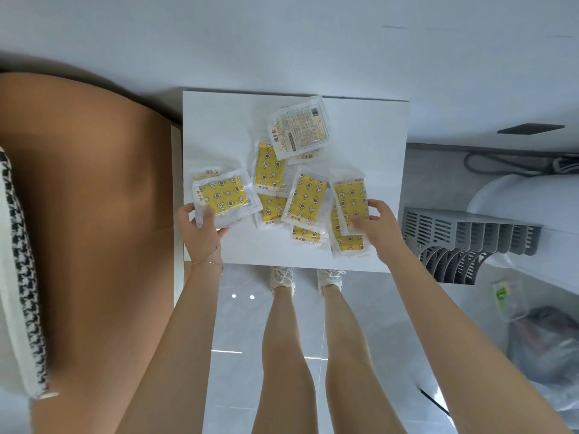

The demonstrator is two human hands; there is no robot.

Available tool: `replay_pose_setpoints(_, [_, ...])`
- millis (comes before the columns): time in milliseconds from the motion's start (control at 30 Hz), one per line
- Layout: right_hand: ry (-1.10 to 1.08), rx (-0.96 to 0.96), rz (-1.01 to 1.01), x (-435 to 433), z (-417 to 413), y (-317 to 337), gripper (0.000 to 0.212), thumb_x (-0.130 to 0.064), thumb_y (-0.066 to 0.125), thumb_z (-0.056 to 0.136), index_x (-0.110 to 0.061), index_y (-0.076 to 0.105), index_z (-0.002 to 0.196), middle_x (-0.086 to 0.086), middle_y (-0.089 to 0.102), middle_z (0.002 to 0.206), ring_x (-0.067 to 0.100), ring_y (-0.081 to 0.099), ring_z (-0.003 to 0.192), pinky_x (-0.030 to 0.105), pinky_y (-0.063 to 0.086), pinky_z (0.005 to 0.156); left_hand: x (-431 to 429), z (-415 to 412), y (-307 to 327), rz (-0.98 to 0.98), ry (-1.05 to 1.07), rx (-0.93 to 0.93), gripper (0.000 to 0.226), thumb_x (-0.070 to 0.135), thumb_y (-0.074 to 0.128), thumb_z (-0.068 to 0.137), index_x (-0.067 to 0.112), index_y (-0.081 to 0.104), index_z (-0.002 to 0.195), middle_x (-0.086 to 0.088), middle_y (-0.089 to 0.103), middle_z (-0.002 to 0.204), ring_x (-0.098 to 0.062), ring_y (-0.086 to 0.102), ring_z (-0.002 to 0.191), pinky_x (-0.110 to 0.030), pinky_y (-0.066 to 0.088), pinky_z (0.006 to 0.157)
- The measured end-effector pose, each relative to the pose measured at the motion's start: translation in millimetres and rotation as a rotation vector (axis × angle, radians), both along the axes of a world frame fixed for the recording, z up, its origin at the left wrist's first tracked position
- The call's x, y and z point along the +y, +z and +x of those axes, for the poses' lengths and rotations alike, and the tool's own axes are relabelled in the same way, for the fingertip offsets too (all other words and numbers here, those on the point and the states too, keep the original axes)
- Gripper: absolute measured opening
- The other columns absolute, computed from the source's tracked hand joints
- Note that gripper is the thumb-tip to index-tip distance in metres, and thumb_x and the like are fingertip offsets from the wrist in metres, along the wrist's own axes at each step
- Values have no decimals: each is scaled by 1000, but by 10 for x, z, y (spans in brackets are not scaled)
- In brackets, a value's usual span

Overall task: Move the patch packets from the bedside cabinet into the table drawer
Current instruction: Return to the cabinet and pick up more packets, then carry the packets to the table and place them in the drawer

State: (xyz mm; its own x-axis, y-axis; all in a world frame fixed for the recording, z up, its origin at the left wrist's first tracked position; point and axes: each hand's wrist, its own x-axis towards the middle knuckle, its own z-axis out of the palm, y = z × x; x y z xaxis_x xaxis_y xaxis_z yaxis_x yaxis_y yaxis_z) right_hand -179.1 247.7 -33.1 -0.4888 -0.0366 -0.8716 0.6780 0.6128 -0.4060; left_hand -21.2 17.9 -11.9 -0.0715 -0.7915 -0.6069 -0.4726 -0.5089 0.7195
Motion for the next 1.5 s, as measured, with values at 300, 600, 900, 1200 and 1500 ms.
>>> replay_pose_setpoints(300, [-114, -33, -110, 61, 116, 454, 40, 0, 67, 85, -17, 46, 115, 11, 64, 112, 27, 66, 89, 46, 55, 80, 183, 262, 392, 150, 80, 83, 26, 11, 59, 92, 13, 42, 112, -7, 61, 112, -23, 66, 100, -31, 60, 74])
replay_pose_setpoints(600, [160, 103, -212, -90, 441, 1185, 39, -13, 76, 79, -15, 57, 113, 1, 70, 108, 18, 70, 92, 34, 58, 77, 479, 589, 1022, 211, 168, 246, 22, 7, 62, 89, 17, 46, 99, -7, 62, 108, -23, 64, 100, -29, 59, 68])
replay_pose_setpoints(900, [498, 132, -323, -511, 967, 1824, 35, -5, 72, 80, -21, 60, 108, 0, 70, 104, 17, 69, 94, 33, 57, 83, 723, 1479, 1634, 134, 359, 325, 22, 2, 60, 89, 19, 46, 93, -10, 65, 110, -20, 68, 94, -29, 59, 69])
replay_pose_setpoints(1200, [724, 109, -373, -765, 2088, 2188, 30, -6, 71, 81, -20, 62, 105, 3, 70, 105, 19, 69, 94, 27, 55, 75, 890, 2820, 1808, 71, 424, 300, 24, 3, 61, 88, 17, 43, 93, -11, 64, 112, -27, 66, 102, -35, 60, 71])
replay_pose_setpoints(1500, [887, 113, -365, -939, 3890, 2290, 26, -11, 69, 83, -20, 62, 106, 3, 70, 107, 25, 69, 97, 50, 57, 84, 1150, 4653, 2119, -41, 664, 392, 23, -1, 60, 89, 15, 45, 93, 7, 69, 93, -8, 71, 82, -31, 60, 66])
